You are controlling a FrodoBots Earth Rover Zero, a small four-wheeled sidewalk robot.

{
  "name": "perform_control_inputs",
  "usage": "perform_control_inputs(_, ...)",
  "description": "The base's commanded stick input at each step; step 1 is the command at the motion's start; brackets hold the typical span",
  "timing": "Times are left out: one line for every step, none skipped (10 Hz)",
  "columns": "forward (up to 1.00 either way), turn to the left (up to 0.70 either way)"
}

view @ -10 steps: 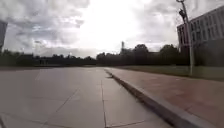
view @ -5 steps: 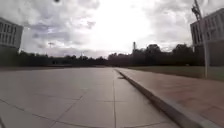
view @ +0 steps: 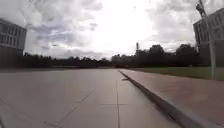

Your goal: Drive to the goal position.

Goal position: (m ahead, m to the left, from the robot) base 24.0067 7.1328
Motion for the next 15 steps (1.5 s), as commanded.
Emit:
perform_control_inputs(1.00, 0.00)
perform_control_inputs(1.00, 0.00)
perform_control_inputs(1.00, 0.00)
perform_control_inputs(1.00, 0.00)
perform_control_inputs(1.00, 0.00)
perform_control_inputs(1.00, 0.00)
perform_control_inputs(1.00, 0.00)
perform_control_inputs(1.00, 0.00)
perform_control_inputs(1.00, 0.00)
perform_control_inputs(1.00, 0.07)
perform_control_inputs(1.00, 0.18)
perform_control_inputs(1.00, 0.34)
perform_control_inputs(1.00, 0.40)
perform_control_inputs(1.00, 0.35)
perform_control_inputs(1.00, 0.00)
